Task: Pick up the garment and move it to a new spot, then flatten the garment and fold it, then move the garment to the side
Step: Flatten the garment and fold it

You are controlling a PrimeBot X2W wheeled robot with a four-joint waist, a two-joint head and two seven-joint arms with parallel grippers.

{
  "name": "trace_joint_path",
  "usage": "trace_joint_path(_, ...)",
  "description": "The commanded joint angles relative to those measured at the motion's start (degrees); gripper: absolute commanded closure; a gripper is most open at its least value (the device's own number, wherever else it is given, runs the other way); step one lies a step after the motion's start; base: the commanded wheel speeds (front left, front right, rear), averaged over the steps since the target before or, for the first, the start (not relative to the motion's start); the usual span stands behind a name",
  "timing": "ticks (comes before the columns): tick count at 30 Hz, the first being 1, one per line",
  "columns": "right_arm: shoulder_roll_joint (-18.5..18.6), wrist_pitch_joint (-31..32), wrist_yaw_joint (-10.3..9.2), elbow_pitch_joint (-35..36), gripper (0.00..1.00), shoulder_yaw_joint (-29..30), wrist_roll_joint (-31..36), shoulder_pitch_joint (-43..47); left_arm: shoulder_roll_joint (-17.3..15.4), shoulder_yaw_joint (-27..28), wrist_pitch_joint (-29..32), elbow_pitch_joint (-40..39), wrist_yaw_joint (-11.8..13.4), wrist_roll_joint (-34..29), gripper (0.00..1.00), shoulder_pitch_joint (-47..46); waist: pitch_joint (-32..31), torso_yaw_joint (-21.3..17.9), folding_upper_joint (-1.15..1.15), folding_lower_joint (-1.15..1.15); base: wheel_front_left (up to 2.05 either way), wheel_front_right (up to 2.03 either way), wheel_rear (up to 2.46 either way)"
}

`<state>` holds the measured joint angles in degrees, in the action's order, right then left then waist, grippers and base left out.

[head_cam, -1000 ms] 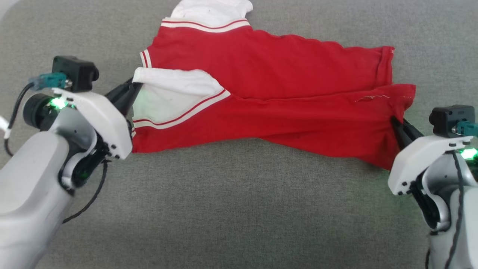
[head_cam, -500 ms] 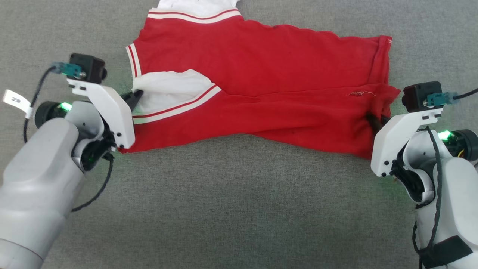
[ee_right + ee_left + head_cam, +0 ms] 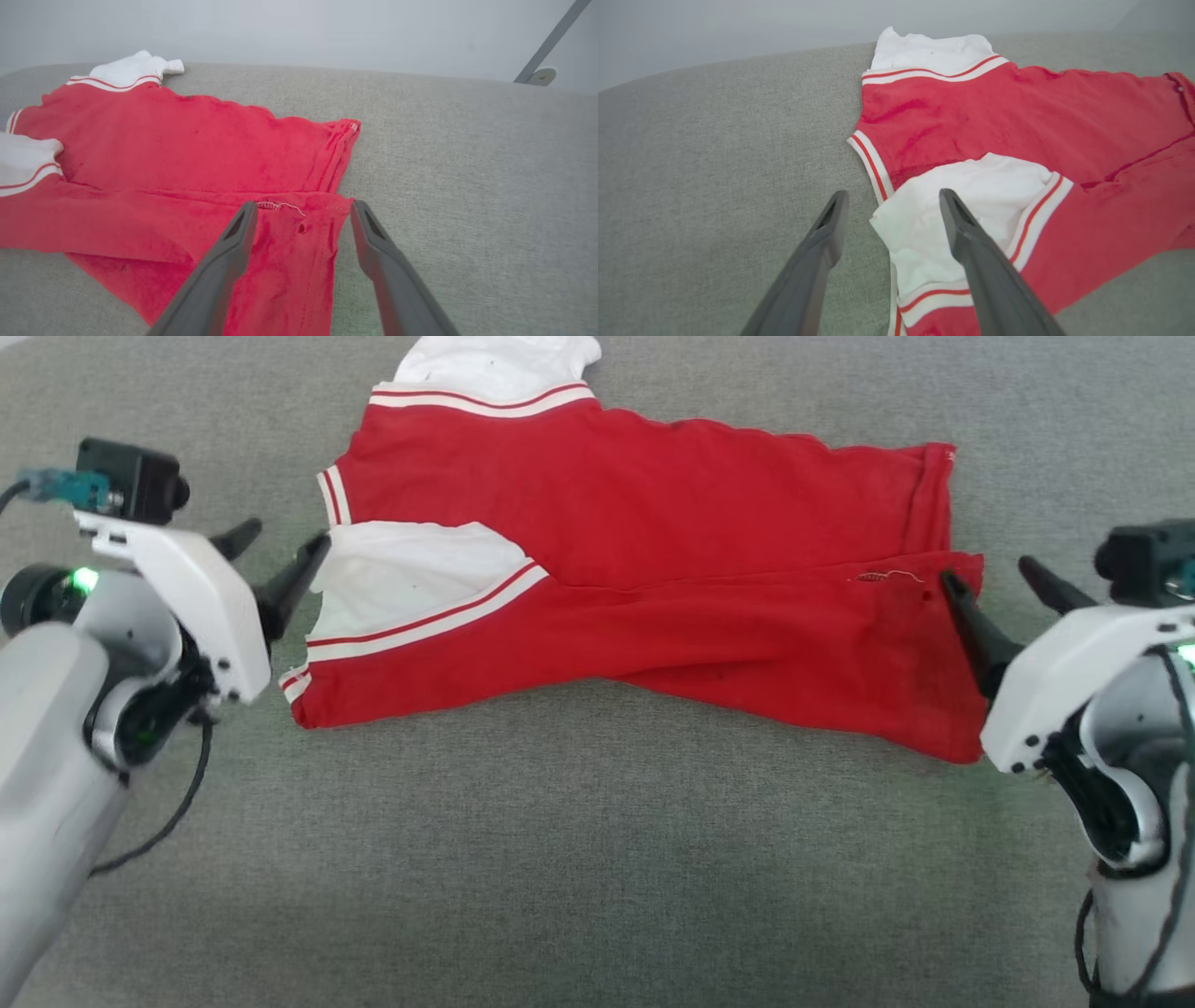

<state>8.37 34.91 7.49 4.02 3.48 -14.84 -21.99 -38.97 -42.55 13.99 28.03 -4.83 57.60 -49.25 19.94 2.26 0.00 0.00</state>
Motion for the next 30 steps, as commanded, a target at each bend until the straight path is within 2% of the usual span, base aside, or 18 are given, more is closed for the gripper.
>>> trace_joint_path(1, -0.40, -0.64, 0.00, 0.82, 0.00, 0.33, 0.42, 0.68, -0.63, 0.02, 0.45, -1.16, 0.65, 0.48, 0.00, 1.33, 0.00, -0.16, 0.00, 0.00, 0.00, 0.00, 0.00)
trace_joint_path(8, -3.70, -6.41, 0.00, 6.95, 0.00, 3.81, 1.35, 4.04, -6.45, 0.63, 4.90, -14.72, 8.64, 2.83, 0.00, 9.12, 0.73, -1.39, 0.00, 0.00, 0.00, 0.00, 0.00)
trace_joint_path(15, -5.39, -9.49, 0.00, 8.94, 0.00, 4.48, 0.56, 7.46, -10.05, 0.20, 8.78, -19.13, 14.56, 3.92, 0.00, 13.65, 1.90, -3.45, 0.00, 0.00, 0.00, 0.00, 0.00)
trace_joint_path(22, -5.53, -7.02, 0.00, 9.25, 0.00, 3.40, -2.10, 11.10, -9.51, -0.60, 12.68, -16.84, 17.17, 5.22, 0.00, 13.56, 2.61, -4.93, 0.00, 0.00, 0.00, 0.00, 0.00)
trace_joint_path(28, -5.47, -1.06, 0.00, 9.23, 0.00, 1.66, -3.28, 12.87, -7.47, -2.83, 18.11, -13.04, 17.47, 6.71, 0.00, 13.19, 2.80, -5.36, 0.00, 0.00, 0.00, 0.00, 0.00)
trace_joint_path(29, -5.49, 0.29, 0.00, 9.35, 0.00, 1.28, -2.91, 12.99, -7.08, -3.09, 19.05, -12.41, 17.24, 7.12, 0.08, 13.03, 2.79, -5.32, 0.00, 0.00, 0.00, 0.00, 0.00)
trace_joint_path(30, -5.48, 1.61, 0.00, 9.38, 0.00, 1.14, -2.82, 13.00, -6.62, -3.43, 19.87, -11.95, 16.68, 7.49, 0.57, 12.83, 2.75, -5.26, 0.00, 0.00, 0.00, 0.00, 0.00)
